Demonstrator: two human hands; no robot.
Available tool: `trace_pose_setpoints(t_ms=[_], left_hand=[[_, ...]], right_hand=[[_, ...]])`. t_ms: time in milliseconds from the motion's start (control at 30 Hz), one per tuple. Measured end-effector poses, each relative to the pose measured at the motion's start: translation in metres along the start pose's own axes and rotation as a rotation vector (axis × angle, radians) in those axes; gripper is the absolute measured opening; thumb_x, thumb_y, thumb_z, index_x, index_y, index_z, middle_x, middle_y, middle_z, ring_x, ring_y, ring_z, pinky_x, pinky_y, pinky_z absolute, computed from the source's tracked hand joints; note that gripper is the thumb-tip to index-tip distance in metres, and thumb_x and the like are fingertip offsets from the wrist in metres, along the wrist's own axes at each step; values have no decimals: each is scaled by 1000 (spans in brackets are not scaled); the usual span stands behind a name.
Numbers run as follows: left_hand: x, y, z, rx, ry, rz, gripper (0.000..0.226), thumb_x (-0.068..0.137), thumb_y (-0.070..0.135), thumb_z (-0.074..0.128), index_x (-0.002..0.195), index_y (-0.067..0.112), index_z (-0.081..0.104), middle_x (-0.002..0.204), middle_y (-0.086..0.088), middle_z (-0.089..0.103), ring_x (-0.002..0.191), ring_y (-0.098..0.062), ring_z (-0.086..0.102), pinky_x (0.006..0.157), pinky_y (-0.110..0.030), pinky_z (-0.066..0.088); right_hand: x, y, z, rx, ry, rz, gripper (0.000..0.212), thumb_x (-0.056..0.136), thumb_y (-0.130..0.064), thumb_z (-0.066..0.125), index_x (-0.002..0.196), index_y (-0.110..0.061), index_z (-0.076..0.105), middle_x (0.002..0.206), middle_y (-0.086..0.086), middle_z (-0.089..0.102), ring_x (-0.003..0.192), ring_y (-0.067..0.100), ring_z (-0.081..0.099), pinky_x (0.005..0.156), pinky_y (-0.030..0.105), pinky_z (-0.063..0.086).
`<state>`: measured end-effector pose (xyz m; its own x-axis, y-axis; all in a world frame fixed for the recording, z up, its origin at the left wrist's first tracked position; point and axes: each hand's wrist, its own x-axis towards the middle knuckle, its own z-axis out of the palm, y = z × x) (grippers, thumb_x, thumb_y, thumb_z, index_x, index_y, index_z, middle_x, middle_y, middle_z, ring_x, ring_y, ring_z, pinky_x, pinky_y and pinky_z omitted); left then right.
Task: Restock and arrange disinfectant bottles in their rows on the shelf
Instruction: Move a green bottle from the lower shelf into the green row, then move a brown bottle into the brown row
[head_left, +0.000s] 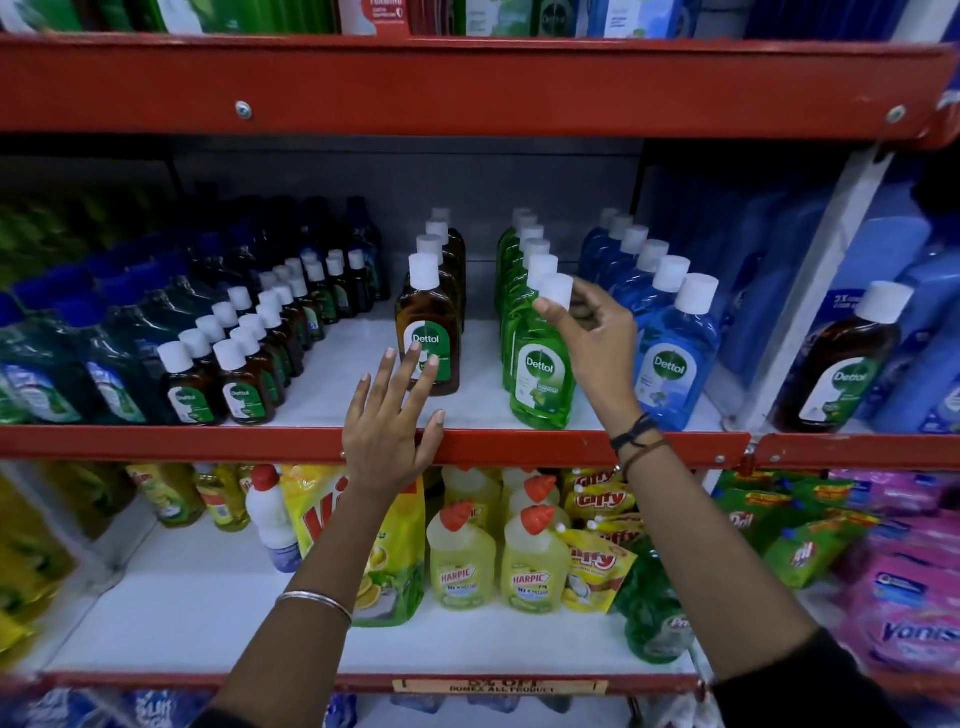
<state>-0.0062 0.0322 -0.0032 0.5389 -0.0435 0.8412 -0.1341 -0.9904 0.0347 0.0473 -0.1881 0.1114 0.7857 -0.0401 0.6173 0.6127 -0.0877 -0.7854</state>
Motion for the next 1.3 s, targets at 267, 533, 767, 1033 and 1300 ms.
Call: trace_pose_setpoints(t_ms=[267, 533, 767, 1033, 1300], left_hand=[[-1, 1, -1, 13, -1, 8, 54, 99, 42, 36, 148, 20, 39, 153, -8, 42, 144, -27, 36, 108, -51, 40], [-1, 4, -3, 6, -2, 6, 55, 100, 41, 35, 148, 16, 41, 153, -10, 42, 143, -30, 37, 107, -53, 40], [-1, 5, -6, 6, -29, -16, 56, 98, 40, 36, 147, 14, 43, 152, -12, 44, 142, -31, 38, 107, -54, 40], [0, 7, -7, -5, -52, -29, 56, 97, 40, 36, 146, 13, 44, 152, -12, 44, 142, -31, 38, 106, -54, 40], [1, 6, -9, -20, -86, -39, 58, 96, 41, 36, 146, 13, 43, 152, -12, 44, 142, -31, 38, 105, -55, 41]], right_hand=[[-18, -11, -43, -15, 104, -52, 38, 85, -25, 69, 119, -13, 61, 108, 1, 68, 101, 11, 64, 90, 25, 52], [-7, -11, -150, -172, 686, -304, 23, 92, -19, 58, 109, -4, 61, 106, 4, 53, 97, 18, 58, 85, 33, 50], [25, 15, -230, -329, 447, 47, 52, 88, -21, 64, 134, -6, 46, 135, 15, 48, 121, 25, 51, 103, 37, 44], [33, 11, -255, -433, 340, 133, 42, 85, -18, 68, 123, -4, 58, 116, 22, 66, 100, 24, 62, 94, 44, 52], [15, -10, -230, -385, 540, 16, 38, 76, -20, 77, 109, -8, 62, 108, 16, 69, 91, 19, 62, 83, 37, 54]])
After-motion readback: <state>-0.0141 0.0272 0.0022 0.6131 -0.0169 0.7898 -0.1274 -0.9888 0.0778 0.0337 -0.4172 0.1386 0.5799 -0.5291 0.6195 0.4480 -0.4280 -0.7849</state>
